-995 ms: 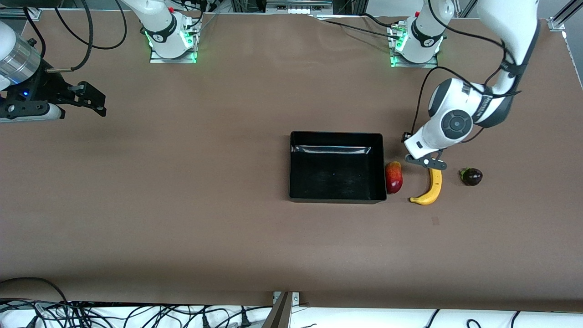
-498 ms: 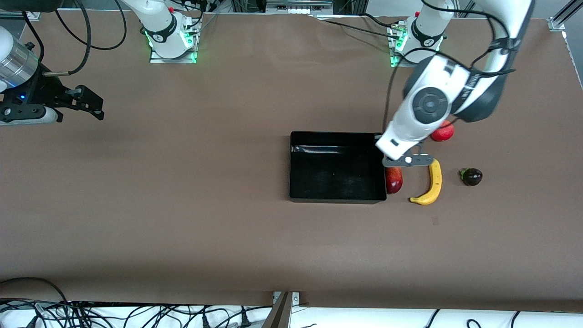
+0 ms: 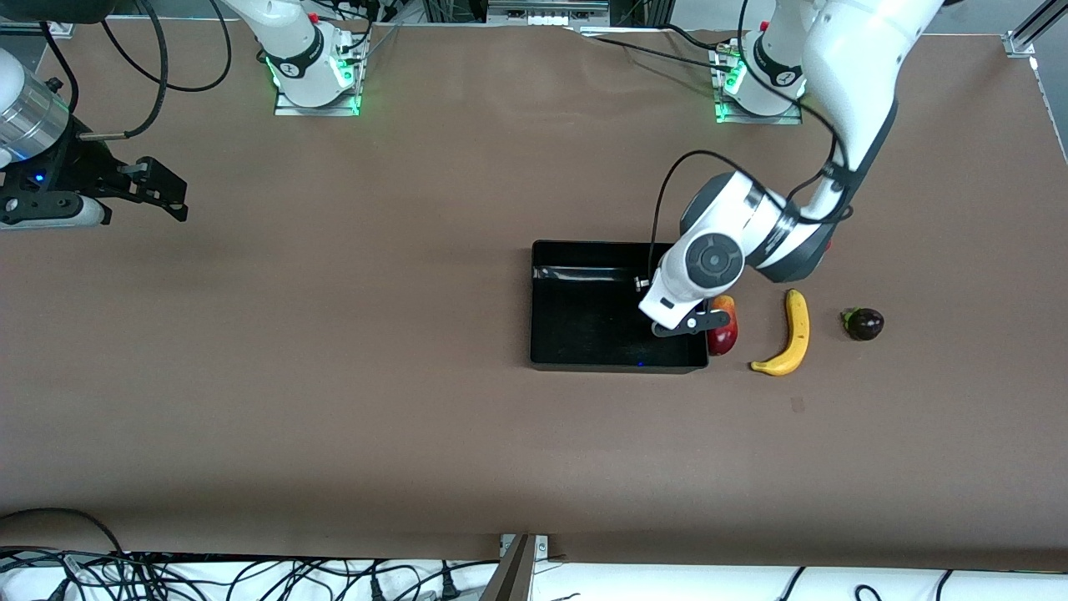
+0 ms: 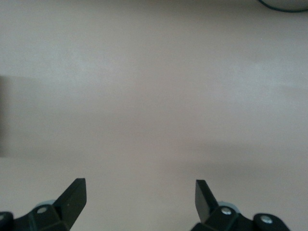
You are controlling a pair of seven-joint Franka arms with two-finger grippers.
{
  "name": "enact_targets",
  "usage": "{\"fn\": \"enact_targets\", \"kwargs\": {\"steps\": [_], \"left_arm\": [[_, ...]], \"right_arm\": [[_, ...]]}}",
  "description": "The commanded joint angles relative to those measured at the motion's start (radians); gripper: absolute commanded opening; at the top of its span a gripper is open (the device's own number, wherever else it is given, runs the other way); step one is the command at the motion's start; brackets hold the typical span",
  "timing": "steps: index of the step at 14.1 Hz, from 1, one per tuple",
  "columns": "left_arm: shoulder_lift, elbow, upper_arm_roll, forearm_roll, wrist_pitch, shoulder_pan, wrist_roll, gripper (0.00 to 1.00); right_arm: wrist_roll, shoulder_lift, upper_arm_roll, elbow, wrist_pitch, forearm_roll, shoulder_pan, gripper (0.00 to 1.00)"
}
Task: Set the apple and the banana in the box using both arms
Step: 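Grasp the apple with the left gripper and drop it into the box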
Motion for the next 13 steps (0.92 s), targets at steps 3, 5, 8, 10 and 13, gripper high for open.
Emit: {"fn": "enact_targets", "kwargs": {"steps": [3,5,8,10,13], "left_arm": [[0.088,0.023,0.001,0.002,0.059,-0.030,-0.014,0.15],[0.089,0.018,0.003,0.000,0.072,-0.030,-0.016,0.58],[0.077,0.019,0.003,0.000,0.055,-0.025,-0.020,1.00],[0.031,0.039,0.003,0.003,-0.029,-0.024,-0.019,1.00],[-0.061,0.096,0.012,0.012,-0.181,0.008,0.022,1.00]], "right_arm": [[0.000,-0.003,0.017,0.011,-0.009,-0.017,-0.013,1.00],[0.000,-0.005,0.017,0.009,-0.011,-0.015,-0.013,1.00],[0.000,-0.005,0.017,0.009,-0.013,-0.014,-0.013,1.00],[0.000,-0.005,0.017,0.009,-0.013,-0.012,-0.014,1.00],[0.000,-0.007,0.017,0.009,-0.016,-0.012,-0.013,1.00]]}}
